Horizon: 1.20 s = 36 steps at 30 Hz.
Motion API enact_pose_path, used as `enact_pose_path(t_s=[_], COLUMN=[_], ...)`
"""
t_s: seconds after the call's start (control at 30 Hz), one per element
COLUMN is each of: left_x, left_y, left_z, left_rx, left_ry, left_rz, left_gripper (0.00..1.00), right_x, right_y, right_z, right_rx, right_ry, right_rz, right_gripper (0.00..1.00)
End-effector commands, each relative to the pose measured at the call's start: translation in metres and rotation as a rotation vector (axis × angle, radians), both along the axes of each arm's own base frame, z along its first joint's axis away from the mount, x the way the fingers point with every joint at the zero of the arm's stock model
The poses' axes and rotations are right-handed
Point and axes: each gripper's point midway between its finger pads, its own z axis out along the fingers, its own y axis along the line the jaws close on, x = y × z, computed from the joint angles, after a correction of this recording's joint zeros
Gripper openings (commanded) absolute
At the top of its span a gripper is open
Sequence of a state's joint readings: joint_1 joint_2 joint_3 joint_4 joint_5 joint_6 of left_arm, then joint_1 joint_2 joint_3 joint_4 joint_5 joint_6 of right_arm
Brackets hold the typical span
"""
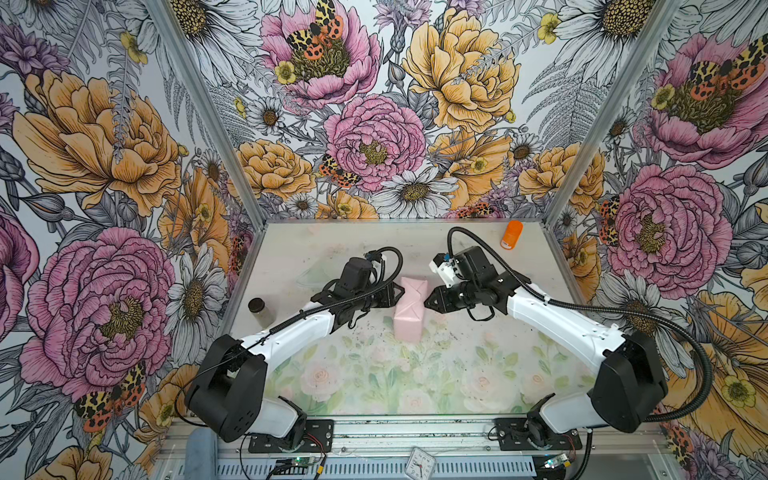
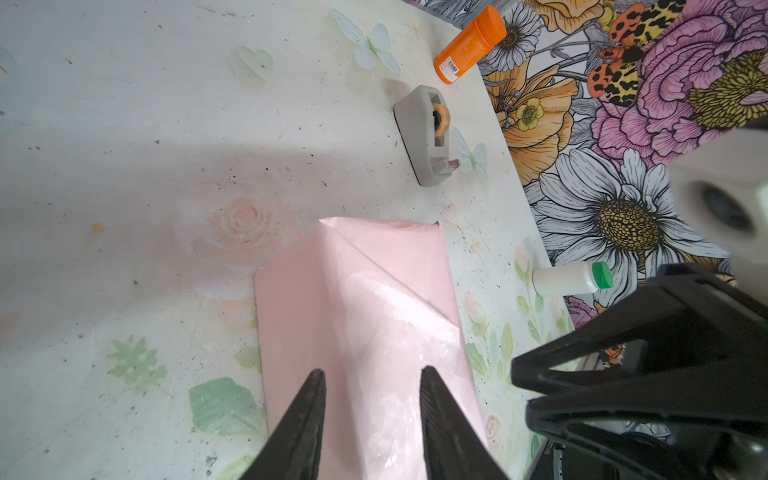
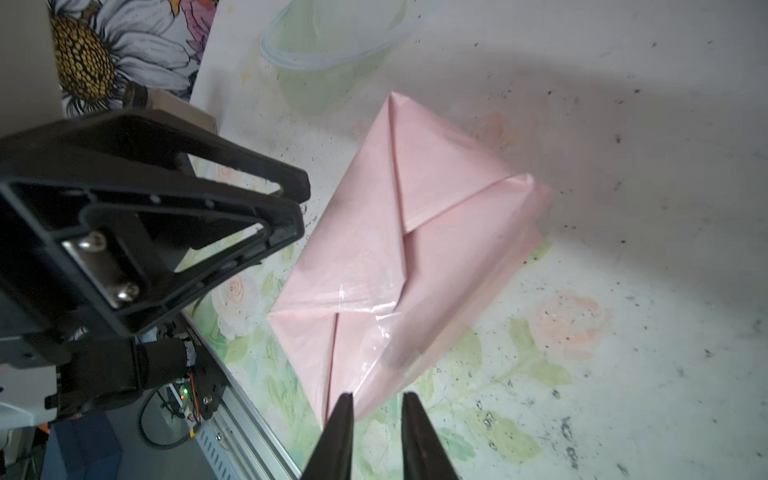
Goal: Wrap the gift box in paper
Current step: 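Lift the right gripper away from the box while the left holds the peak, then release the pink peak with the left gripper and lift it away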
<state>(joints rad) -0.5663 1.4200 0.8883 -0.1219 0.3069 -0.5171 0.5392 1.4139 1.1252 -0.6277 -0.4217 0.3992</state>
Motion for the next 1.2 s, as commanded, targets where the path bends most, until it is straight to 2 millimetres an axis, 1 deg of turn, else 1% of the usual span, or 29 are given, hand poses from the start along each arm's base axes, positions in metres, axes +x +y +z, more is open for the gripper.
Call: enact_pose_path(t_s=[0.0, 0.13, 0.27, 0.37, 0.53, 0.63, 0.73, 0.83, 0.9, 0.93, 0.97, 1.03, 1.1, 1.17], left_x=[-0.002, -0.004, -0.003, -0.001, 0.000, 0.000, 0.001, 0.001, -0.001, -0.003, -0.004, -0.008, -0.010, -0.013], left_y=[-0.008, -0.015, -0.017, -0.012, 0.003, 0.021, 0.046, 0.082, 0.113, 0.125, 0.136, 0.154, 0.164, 0.175], left_z=[0.004, -0.003, -0.011, -0.023, -0.043, -0.057, -0.064, -0.067, -0.067, -0.065, -0.057, -0.038, -0.013, 0.011], left_rx=[-0.031, -0.047, -0.043, -0.009, 0.079, 0.131, 0.184, 0.234, 0.290, 0.314, 0.336, 0.342, 0.297, 0.251], left_ry=[-0.010, 0.011, 0.028, 0.055, 0.087, 0.123, 0.142, 0.155, 0.160, 0.159, 0.142, 0.099, 0.047, -0.014], left_rz=[-0.033, -0.055, -0.056, -0.035, 0.012, 0.056, 0.123, 0.222, 0.307, 0.340, 0.375, 0.431, 0.468, 0.509], left_gripper=[0.43, 0.45, 0.45, 0.45, 0.42, 0.42, 0.42, 0.43, 0.43, 0.44, 0.44, 0.47, 0.52, 0.54], right_x=[0.009, 0.008, 0.007, 0.005, 0.004, 0.005, 0.004, 0.004, 0.004, 0.004, 0.004, 0.004, 0.004, 0.004], right_y=[-0.015, -0.029, -0.034, -0.035, -0.038, -0.040, -0.042, -0.042, -0.043, -0.043, -0.043, -0.043, -0.044, -0.043], right_z=[0.017, 0.017, 0.006, -0.001, -0.003, -0.001, 0.000, 0.002, 0.005, 0.005, 0.007, 0.007, 0.009, 0.010], right_rx=[0.011, 0.028, 0.036, 0.029, 0.023, 0.026, 0.028, 0.030, 0.034, 0.035, 0.038, 0.039, 0.041, 0.043], right_ry=[-0.091, -0.107, -0.092, -0.077, -0.080, -0.084, -0.090, -0.096, -0.100, -0.102, -0.105, -0.108, -0.113, -0.114], right_rz=[-0.084, -0.145, -0.168, -0.169, -0.173, -0.177, -0.179, -0.182, -0.183, -0.181, -0.183, -0.183, -0.184, -0.184], right_gripper=[0.33, 0.37, 0.38, 0.38, 0.38, 0.38, 0.38, 0.38, 0.38, 0.38, 0.38, 0.39, 0.39, 0.39])
